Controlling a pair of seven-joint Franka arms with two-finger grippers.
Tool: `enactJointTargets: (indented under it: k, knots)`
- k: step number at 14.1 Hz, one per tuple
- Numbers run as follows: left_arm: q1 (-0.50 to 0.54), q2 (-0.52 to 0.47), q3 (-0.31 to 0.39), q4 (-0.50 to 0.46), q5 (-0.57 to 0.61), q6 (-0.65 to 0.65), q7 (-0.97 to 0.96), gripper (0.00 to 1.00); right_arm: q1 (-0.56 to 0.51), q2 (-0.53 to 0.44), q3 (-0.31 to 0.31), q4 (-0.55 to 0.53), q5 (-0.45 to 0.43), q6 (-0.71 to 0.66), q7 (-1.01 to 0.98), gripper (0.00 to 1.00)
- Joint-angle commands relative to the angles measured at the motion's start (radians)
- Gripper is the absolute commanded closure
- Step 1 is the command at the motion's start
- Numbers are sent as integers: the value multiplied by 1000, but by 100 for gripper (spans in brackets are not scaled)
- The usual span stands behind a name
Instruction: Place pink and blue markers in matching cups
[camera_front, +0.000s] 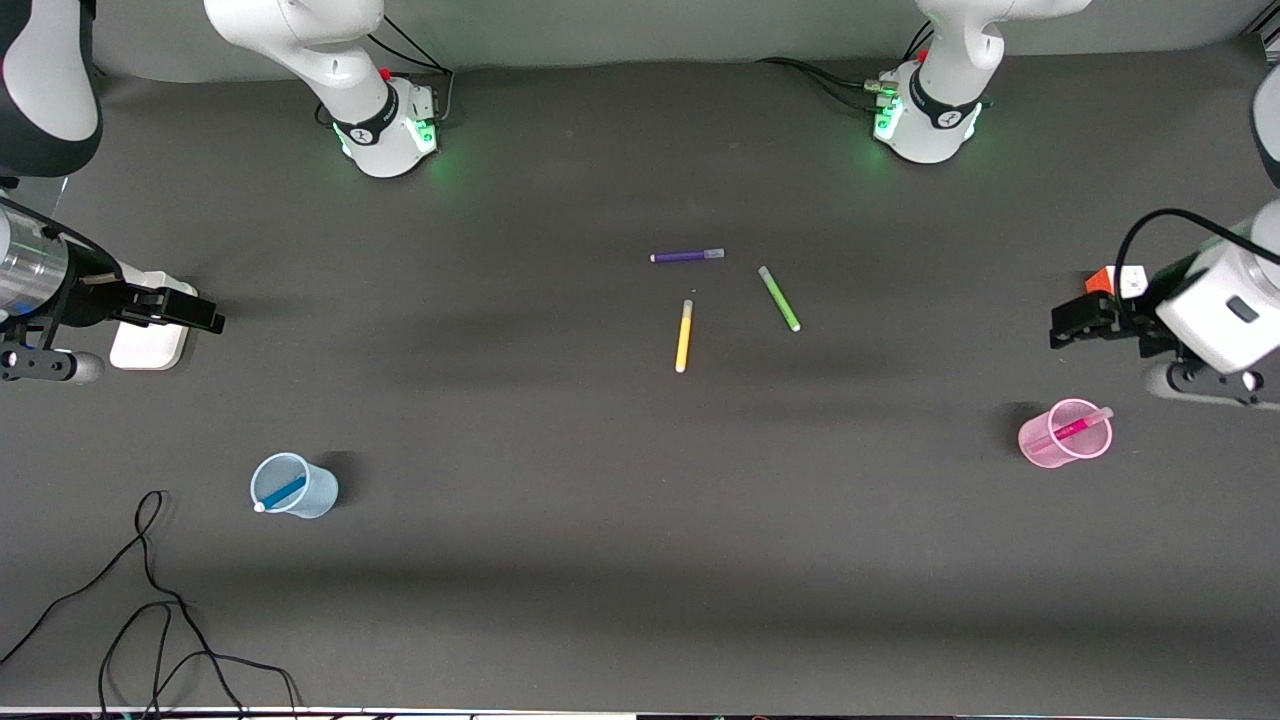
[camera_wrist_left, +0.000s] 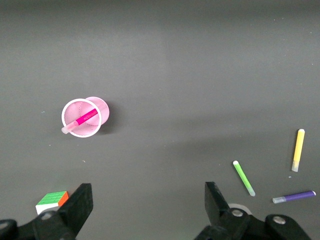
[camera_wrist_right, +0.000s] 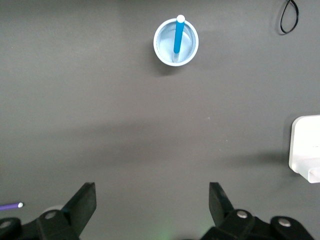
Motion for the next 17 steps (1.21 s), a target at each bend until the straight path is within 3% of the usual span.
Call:
enactJointTargets:
  k: [1,6,10,13,17]
  knots:
    - [-9,-129,5,-180,17,80,-14,0,6,-175,16,-210,-14,112,28,0]
    - [-10,-124,-12,-97,61,84,-26,0,13,-244,15,-231,-15,115,30,0]
    - [7,-136,-3,-10,52,-12,-20,0,15,-185,18,-197,-9,131,30,0]
    - [7,-132,2,0,46,-123,-31,0,59,-152,21,-175,-14,131,40,0]
    - [7,-132,2,0,52,-118,-33,0,82,-108,26,-138,-17,128,80,0]
